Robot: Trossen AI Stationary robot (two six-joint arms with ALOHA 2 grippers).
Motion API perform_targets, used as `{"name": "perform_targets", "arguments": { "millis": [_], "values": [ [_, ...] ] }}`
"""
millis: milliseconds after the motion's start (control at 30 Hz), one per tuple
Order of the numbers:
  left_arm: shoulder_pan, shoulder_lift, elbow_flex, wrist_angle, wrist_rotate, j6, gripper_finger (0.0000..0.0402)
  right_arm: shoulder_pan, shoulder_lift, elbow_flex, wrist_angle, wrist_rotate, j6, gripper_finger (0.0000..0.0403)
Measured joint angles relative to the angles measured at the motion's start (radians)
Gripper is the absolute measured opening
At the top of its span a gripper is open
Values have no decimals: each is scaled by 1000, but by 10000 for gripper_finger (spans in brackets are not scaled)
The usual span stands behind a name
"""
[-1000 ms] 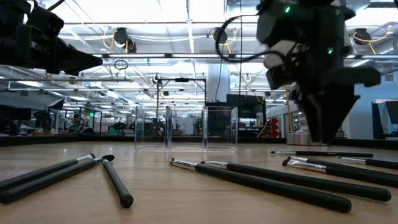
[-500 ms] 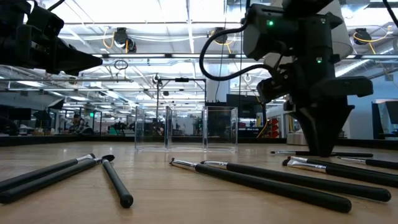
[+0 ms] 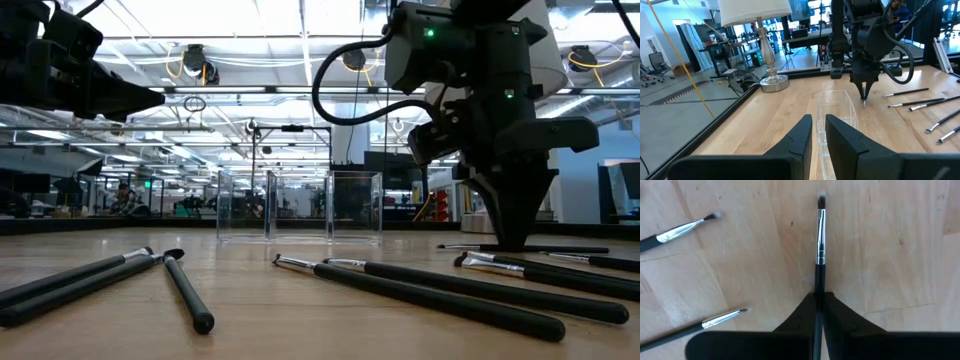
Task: Put items in baskets/containers
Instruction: Put the eyeshadow brush in the transparent organizer
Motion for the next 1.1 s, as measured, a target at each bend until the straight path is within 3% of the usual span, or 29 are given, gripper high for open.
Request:
{"name": "perform_targets", "arguments": {
  "millis": [200,600,1100],
  "values": [
    [0,0,0,0,0,-1,65,0,-19,-4,0,5,4,5],
    [0,0,0,0,0,4,65,-2,-239,-18,28,88,58,1],
    [0,0,0,0,0,4,65,6,-276,-14,79,73,59,0]
  ]
}}
